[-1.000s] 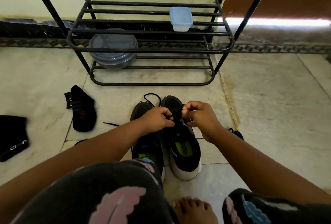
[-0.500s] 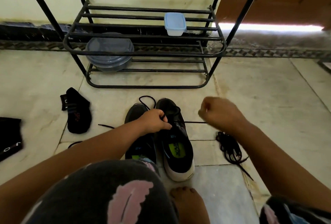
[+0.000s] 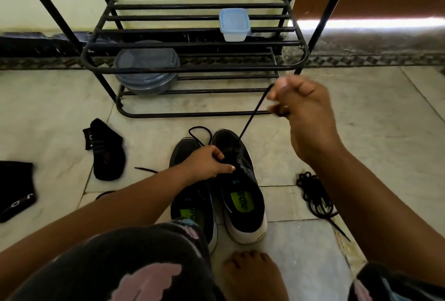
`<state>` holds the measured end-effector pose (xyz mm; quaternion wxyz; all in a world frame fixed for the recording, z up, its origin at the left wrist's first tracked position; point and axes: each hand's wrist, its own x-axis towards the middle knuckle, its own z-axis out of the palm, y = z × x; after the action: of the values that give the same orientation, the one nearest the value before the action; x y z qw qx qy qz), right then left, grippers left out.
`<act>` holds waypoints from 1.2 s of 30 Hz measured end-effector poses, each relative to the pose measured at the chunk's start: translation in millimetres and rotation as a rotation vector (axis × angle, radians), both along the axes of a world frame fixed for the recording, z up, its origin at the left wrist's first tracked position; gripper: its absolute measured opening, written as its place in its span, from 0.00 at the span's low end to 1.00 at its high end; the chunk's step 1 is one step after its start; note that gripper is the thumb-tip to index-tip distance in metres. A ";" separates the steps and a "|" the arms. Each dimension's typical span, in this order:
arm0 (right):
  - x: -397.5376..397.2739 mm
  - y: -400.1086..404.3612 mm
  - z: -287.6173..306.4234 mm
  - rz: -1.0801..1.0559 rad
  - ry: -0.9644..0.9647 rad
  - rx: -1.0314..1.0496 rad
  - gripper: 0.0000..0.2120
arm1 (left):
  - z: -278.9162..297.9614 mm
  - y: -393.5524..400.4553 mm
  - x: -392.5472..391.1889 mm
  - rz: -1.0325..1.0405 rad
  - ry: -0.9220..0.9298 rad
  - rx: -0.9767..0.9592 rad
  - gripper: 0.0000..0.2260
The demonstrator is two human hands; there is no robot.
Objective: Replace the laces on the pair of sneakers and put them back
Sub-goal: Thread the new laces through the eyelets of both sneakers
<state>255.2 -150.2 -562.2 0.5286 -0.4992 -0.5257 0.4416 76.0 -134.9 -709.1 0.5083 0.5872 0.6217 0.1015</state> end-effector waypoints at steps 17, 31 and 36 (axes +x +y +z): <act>-1.8 0.3 -35.5 0.603 -1.486 -0.572 0.12 | -3.2 0.3 -1.3 -0.003 -0.007 -0.031 0.26; -20.8 -15.3 -45.5 1.275 -1.164 -0.586 0.18 | 5.2 0.9 37.3 0.227 0.089 0.048 0.07; -20.1 -5.2 -34.4 0.988 -1.156 -0.462 0.19 | 3.8 2.1 26.8 0.282 0.034 0.045 0.07</act>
<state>235.1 -155.4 -596.6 -0.2020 -0.4554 -0.7724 0.3939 102.8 -132.8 -705.3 0.4654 0.5070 0.7039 0.1758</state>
